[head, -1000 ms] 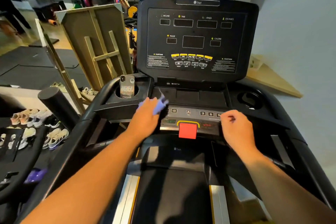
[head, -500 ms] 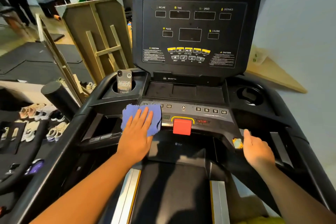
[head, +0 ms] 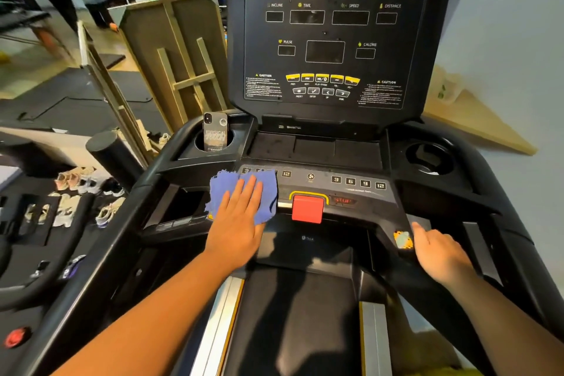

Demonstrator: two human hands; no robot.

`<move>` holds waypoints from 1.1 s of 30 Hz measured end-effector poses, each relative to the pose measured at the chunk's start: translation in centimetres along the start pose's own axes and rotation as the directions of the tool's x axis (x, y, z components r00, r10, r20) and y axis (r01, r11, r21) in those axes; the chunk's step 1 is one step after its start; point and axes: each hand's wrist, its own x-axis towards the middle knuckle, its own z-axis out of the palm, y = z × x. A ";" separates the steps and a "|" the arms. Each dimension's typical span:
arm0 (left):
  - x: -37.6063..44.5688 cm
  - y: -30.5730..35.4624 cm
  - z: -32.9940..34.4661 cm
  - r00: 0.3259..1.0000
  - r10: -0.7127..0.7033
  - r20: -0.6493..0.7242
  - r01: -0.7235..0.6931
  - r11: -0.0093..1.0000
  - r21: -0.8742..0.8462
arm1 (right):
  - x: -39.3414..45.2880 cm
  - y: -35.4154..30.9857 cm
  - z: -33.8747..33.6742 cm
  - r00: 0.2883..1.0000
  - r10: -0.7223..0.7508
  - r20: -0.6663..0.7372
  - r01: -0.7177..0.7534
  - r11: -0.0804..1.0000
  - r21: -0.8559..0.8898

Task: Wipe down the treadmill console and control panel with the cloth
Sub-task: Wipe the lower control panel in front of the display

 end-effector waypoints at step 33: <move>6.3 11.3 -0.3 0.993 -0.090 0.081 0.096 0.993 -0.072 | 0.0 1.0 0.1 0.997 -0.045 -0.059 0.054 0.987 0.151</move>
